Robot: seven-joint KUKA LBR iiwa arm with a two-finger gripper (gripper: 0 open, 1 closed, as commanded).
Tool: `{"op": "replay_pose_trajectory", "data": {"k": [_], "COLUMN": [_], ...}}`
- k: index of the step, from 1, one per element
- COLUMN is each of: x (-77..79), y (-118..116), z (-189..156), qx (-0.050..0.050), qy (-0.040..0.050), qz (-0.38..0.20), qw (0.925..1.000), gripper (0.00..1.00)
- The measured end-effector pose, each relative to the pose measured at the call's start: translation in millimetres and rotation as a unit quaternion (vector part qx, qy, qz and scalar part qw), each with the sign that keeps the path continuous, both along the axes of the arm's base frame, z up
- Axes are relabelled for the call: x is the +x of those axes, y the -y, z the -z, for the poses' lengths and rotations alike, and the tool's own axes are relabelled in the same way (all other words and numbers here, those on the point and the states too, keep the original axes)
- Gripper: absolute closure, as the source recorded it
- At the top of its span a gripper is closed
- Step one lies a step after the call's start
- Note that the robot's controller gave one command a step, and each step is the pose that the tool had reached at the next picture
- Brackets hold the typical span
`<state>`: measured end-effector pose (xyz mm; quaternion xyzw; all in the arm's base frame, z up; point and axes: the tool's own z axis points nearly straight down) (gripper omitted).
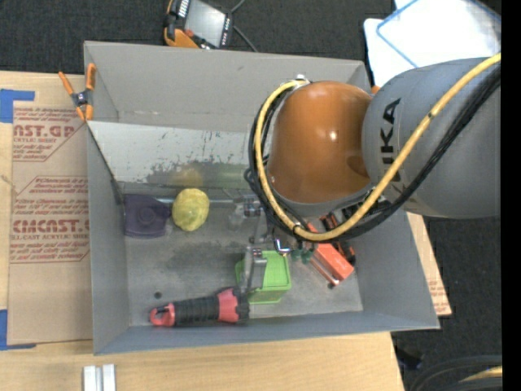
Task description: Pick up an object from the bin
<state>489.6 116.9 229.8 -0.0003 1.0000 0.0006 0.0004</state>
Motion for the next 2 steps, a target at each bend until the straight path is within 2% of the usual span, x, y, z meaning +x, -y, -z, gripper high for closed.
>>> {"op": "replay_pose_trajectory", "data": {"k": [1, 2], "x": [0.0, -8.3], "y": [0, 35], "z": [0, 45], "qx": [0.0, 0.0], "qy": [0.0, -0.0018], "qz": [0.0, -0.037], "qw": [1.0, 0.9993], "gripper": [0.0, 0.0]}}
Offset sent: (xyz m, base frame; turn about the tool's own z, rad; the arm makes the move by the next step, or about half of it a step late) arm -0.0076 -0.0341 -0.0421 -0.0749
